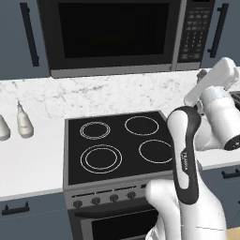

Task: Open the microwave, place the bowl with waffle inside the microwave, then close the microwave door and turn it on.

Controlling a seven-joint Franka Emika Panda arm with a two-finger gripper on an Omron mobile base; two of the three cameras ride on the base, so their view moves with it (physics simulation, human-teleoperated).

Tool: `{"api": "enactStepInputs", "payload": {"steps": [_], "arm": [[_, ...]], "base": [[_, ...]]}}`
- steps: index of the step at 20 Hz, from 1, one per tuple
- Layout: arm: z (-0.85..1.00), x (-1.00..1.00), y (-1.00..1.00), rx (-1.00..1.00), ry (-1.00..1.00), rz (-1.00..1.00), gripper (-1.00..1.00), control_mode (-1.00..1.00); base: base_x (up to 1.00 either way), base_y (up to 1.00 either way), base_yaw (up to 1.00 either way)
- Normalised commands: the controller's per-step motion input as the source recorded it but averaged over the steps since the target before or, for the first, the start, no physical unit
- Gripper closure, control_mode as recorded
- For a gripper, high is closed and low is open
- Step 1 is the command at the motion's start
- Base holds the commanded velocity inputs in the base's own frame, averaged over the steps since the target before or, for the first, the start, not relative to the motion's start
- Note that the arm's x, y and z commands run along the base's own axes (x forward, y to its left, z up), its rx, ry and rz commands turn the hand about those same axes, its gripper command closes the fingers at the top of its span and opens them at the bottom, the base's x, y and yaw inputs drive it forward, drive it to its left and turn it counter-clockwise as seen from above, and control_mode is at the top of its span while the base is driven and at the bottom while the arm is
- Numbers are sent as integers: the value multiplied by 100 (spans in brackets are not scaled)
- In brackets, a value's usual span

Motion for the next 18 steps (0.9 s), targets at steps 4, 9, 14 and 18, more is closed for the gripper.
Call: {"api": "enactStepInputs", "payload": {"steps": [4, 9, 14, 18], "arm": [[-22, -30, -24, -7, 29, 6, 100, -100], [3, -10, -30, -7, 40, 5, 100, -100], [4, 0, -34, -3, 33, 4, 100, -100], [0, 2, -31, -3, 23, 5, 100, -100]], "base": [[0, 0, 0], [0, 0, 0], [0, 0, 0], [0, 0, 0]]}}
